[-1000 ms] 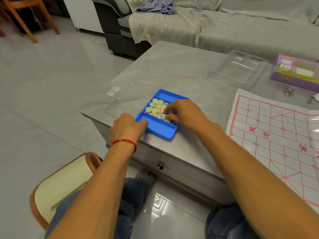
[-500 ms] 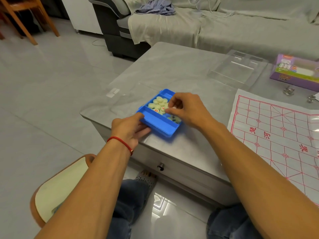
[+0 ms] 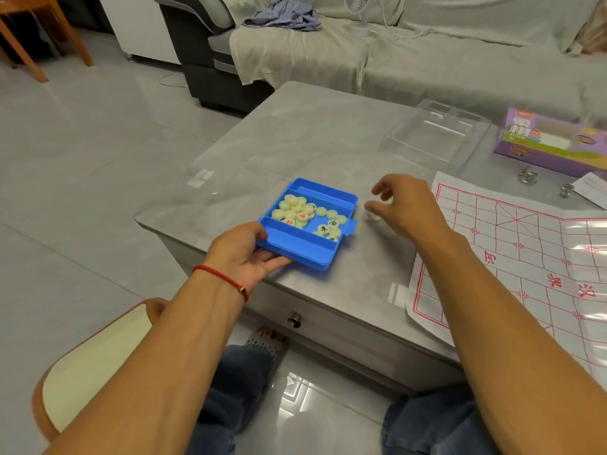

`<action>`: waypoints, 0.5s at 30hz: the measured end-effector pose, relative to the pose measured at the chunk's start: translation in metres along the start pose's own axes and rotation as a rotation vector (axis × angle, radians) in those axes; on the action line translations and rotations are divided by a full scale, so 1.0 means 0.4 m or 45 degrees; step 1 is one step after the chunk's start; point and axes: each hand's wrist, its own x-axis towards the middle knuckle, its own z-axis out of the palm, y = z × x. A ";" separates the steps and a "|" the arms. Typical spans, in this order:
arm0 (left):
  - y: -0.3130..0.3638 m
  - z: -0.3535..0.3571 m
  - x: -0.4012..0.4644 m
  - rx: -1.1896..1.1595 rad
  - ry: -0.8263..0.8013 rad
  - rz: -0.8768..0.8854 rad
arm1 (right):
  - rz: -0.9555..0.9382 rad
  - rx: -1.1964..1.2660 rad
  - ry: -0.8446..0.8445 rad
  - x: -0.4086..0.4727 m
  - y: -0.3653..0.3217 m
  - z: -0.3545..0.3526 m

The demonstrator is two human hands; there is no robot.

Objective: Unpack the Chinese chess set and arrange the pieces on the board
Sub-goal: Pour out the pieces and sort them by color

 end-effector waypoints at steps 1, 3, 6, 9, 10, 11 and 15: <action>-0.006 0.003 -0.003 -0.003 0.013 -0.012 | -0.088 -0.008 0.065 -0.003 -0.017 -0.008; -0.015 0.011 -0.008 -0.014 0.026 -0.021 | -0.260 0.039 0.057 -0.017 -0.059 -0.008; -0.029 0.022 -0.015 -0.036 0.033 -0.013 | -0.411 -0.083 -0.167 -0.045 -0.112 0.042; -0.039 0.025 -0.019 -0.046 0.031 -0.007 | -0.447 -0.433 -0.031 -0.061 -0.135 0.100; -0.041 0.025 -0.019 -0.039 0.035 -0.011 | -0.458 -0.516 0.030 -0.064 -0.141 0.111; -0.041 0.024 -0.018 -0.032 0.044 -0.014 | -0.459 -0.568 0.061 -0.066 -0.148 0.119; -0.034 0.022 -0.021 -0.042 0.056 -0.019 | -0.388 -0.390 -0.009 -0.055 -0.158 0.125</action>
